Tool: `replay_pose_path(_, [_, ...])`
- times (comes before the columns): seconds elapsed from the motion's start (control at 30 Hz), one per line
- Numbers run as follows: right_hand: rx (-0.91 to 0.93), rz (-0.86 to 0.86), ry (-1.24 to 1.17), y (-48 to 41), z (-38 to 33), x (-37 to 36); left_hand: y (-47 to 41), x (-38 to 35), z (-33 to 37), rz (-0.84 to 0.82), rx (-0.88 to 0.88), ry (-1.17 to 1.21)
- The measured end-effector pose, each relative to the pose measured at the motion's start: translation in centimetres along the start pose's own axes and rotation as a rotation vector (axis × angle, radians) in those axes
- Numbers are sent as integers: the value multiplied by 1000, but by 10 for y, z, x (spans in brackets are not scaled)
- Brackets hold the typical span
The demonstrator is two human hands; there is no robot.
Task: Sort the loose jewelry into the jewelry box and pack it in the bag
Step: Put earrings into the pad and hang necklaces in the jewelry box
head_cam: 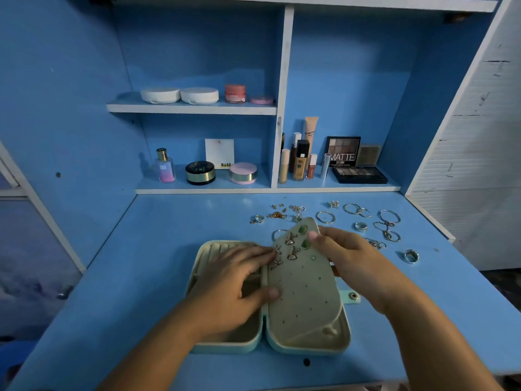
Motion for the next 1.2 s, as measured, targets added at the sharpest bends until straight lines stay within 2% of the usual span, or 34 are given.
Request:
replay_pose_path(0.1, [14,34,68,3,-1,3,2,1,3,-4,17,-23])
replay_pose_path(0.23, [32,33,-45,7,-2,-2,2,2,3,5,28,-30])
replay_pose_path(0.37, [-28,67,-50,9,8,0,2,0,4,-9,9,-49])
replay_pose_path(0.47, [-55,140,113,8,20,8,3,-2,3,-28,11,-57])
replay_pose_path(0.57, [17,211,389,5,28,17,3,-2,4,-29,7,-70])
replay_pose_path(0.77, [52,229,684,-2,45,18,4,-2,7,-7,8,-156])
replay_pose_path(0.93, [78,219,702,-8,43,13,3,-1,7,25,38,-238])
replay_pose_path(1.2, [77,223,731,-10,45,11,4,-3,7,-13,62,-205])
Point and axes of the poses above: each hand's wrist, its own y-axis away from the middle knuckle, its own x-axis out of the back of the hand, z = x × y, the point moved 7 cm from there along -y, towards the middle knuckle, and after that the axes turned 8 degrees about z, right-handed, at the moved point
